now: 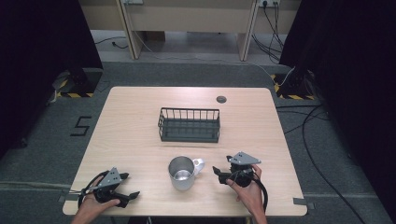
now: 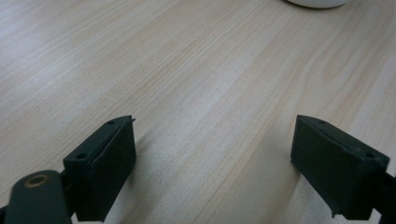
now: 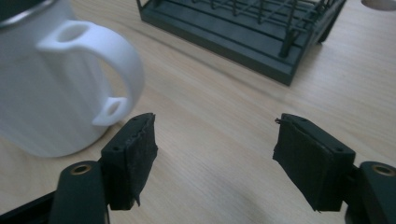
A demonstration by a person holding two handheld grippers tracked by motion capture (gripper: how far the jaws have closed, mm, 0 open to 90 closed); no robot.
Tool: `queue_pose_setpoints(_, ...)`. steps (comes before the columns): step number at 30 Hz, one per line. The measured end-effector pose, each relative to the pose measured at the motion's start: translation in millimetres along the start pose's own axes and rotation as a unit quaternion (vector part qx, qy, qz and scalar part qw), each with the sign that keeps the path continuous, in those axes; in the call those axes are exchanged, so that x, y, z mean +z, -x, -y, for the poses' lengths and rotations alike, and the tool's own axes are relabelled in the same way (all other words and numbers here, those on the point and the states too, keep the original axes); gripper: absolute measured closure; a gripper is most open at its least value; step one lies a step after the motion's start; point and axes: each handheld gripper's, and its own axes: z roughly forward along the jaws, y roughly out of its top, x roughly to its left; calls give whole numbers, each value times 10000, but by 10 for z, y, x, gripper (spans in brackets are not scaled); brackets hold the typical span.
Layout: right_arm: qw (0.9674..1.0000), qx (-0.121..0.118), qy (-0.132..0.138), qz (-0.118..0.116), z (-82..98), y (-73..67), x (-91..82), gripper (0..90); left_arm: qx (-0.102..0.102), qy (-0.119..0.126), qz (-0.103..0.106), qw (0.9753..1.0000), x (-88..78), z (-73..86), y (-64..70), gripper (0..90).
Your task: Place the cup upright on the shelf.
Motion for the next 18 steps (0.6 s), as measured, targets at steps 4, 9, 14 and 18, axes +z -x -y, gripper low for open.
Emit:
queue_pose_setpoints(4,9995,-182,188,-181,-47,-70,1,383,0,1,0,10000,0,0,0,134)
queue_pose_setpoints(9,9979,-442,267,-390,-90,-154,31,469,1,-1,1,10000,0,0,0,135)
queue_pose_setpoints(14,9960,-661,270,-528,-120,-191,73,506,0,-1,1,10000,0,0,0,135)
queue_pose_setpoints(18,9949,-791,262,-571,-157,-218,114,527,0,-1,0,10000,0,0,0,135)
